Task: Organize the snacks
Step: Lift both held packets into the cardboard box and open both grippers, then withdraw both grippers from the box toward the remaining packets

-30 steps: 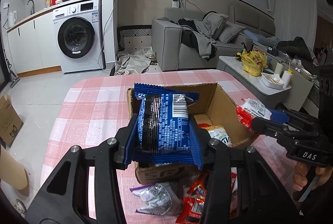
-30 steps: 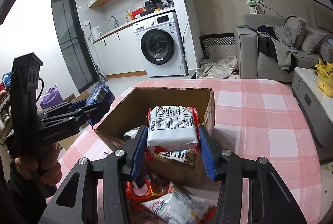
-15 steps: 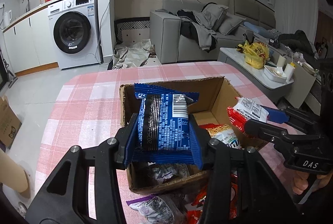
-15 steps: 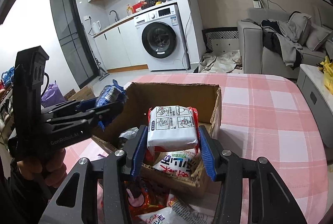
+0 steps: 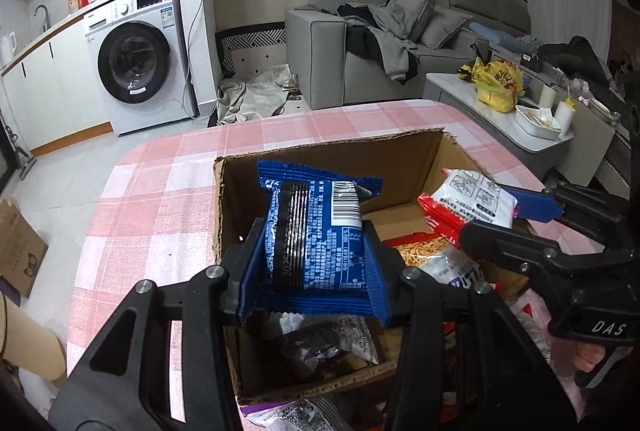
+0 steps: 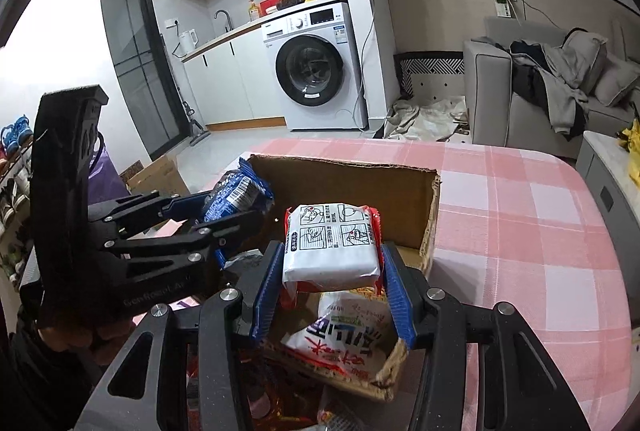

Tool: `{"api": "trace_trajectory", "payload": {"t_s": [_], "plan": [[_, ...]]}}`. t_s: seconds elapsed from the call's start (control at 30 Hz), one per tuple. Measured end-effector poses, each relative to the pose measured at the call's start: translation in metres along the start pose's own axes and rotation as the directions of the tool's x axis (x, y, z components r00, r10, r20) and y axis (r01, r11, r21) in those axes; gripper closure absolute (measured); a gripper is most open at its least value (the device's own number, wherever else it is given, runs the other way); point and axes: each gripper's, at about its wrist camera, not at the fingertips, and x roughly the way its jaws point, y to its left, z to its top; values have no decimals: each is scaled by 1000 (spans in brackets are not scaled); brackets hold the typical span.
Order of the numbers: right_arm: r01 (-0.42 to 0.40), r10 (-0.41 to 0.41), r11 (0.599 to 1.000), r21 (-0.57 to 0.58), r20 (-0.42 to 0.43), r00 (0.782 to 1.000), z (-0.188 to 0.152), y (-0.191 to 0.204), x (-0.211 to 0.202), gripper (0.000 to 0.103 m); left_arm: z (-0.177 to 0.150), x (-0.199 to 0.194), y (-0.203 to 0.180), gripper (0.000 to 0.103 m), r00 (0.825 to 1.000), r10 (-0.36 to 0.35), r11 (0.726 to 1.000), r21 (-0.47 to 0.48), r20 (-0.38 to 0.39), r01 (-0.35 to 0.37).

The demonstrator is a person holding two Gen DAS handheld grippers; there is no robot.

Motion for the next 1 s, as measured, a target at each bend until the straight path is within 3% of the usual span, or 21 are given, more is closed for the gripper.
{"api": "trace_trajectory", "payload": {"t_s": [0.3,0.4,0.47,0.6,0.67,0.73,0.8,0.83,0.9,1.0], "plan": [[4,-4,1000,-12,2,1000,4,0,16,53,-1,19,-4,61,999,20,1000,10,-27,-20],[-13,13,1000,-5,6,1000,7,-1,15,48,-1,22,-3,60,999,19,1000,-6,-37,-19],[-9,9,1000,-11,10,1000,7,0,13,42,0,23,-3,53,999,7,1000,-15,-41,-7],[38,-37,999,-24,45,998,8,1,0,26,0,15,-5,18,1000,-8,1000,-16,-22,8],[42,-42,999,-4,60,997,7,-3,-10,7,-1,10,-7,17,1000,-16,1000,-17,-19,15],[40,-41,999,14,75,996,6,-7,-23,0,-2,3,-6,13,1000,-25,999,-29,-16,25],[43,-44,999,15,78,996,4,-9,-32,0,-3,-6,-7,9,1000,-30,999,-34,-5,30],[49,-50,999,18,79,996,2,-9,-37,0,-4,-12,-7,0,1000,-17,999,-39,1,17],[44,-47,998,34,78,996,-2,-11,-46,0,-8,-24,-6,1,999,36,998,-47,24,-35],[26,-29,999,48,74,997,-8,-9,-56,0,-14,-43,-1,1,998,51,997,-64,29,-50]]}}
